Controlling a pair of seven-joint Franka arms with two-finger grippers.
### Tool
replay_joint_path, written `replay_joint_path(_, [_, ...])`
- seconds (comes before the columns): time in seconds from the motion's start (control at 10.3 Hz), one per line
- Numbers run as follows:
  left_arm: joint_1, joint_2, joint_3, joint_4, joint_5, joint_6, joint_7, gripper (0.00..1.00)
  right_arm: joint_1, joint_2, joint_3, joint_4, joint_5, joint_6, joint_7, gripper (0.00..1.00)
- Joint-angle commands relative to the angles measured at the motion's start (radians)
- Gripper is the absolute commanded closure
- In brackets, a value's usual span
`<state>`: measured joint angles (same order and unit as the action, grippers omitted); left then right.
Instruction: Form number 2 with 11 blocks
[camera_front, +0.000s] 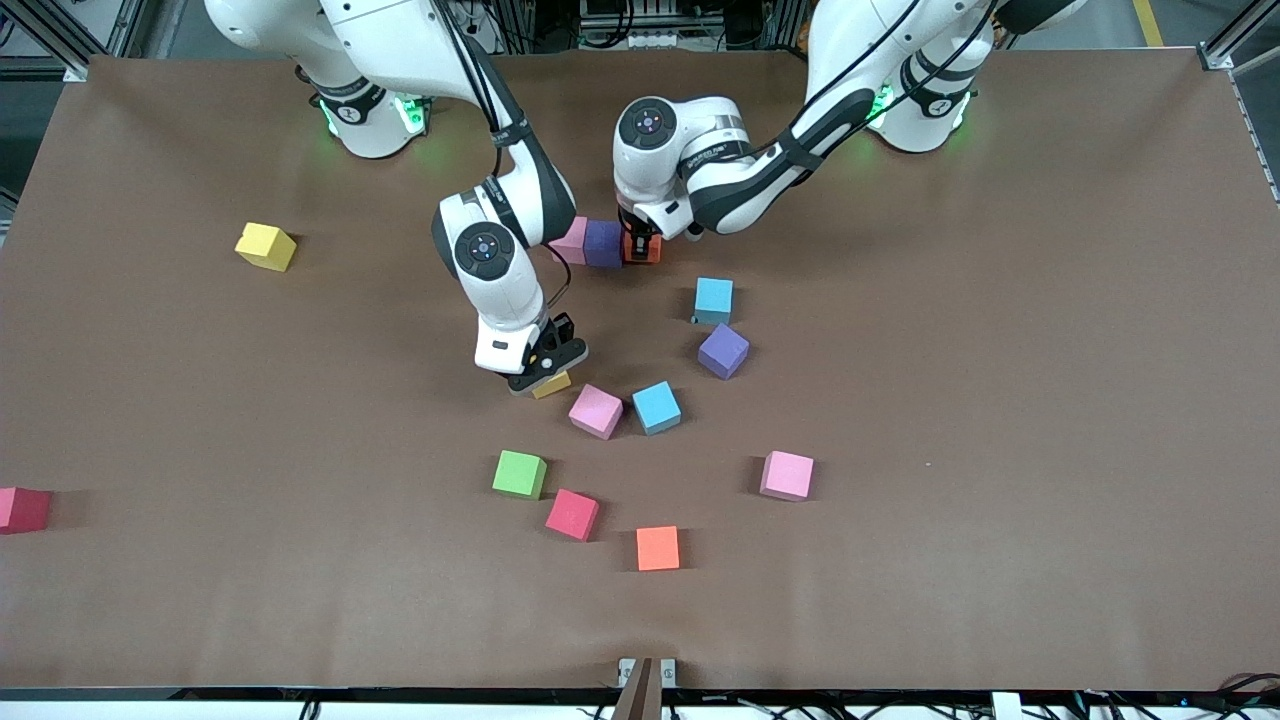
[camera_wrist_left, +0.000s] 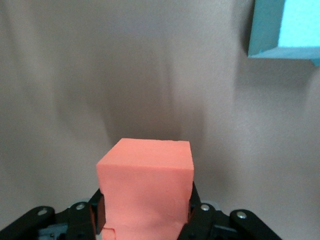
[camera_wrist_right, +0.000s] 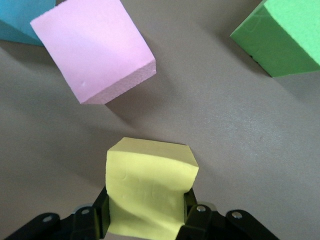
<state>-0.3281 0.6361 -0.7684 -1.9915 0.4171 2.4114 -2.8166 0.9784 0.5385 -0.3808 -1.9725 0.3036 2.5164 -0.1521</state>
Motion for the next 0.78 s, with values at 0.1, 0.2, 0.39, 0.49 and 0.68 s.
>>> replay_joint_path(0.1, [-0.02,0.011,-0.002,-0.007,0.057,0.02,-0.285,1.0,-0.006,0.005,0.0,0.015,0.019,-0.01,-0.023,1.0])
replay_joint_path(0.2, [-0.025,0.014,0.001,-0.007,0.055,0.02,-0.287,1.0,-0.004,0.005,0.002,0.015,0.019,-0.011,-0.023,1.0])
replay_joint_path(0.39, [-0.04,0.025,0.02,-0.004,0.057,0.02,-0.299,1.0,-0.006,0.003,0.002,0.015,0.019,-0.017,-0.023,1.0])
replay_joint_path(0.49, [-0.064,0.025,0.044,0.003,0.063,0.023,-0.302,1.0,-0.004,0.002,0.002,0.015,0.02,-0.025,-0.021,1.0])
replay_joint_path(0.68, [-0.068,0.025,0.049,0.008,0.063,0.026,-0.308,1.0,-0.004,-0.002,0.002,0.017,0.019,-0.036,-0.021,1.0])
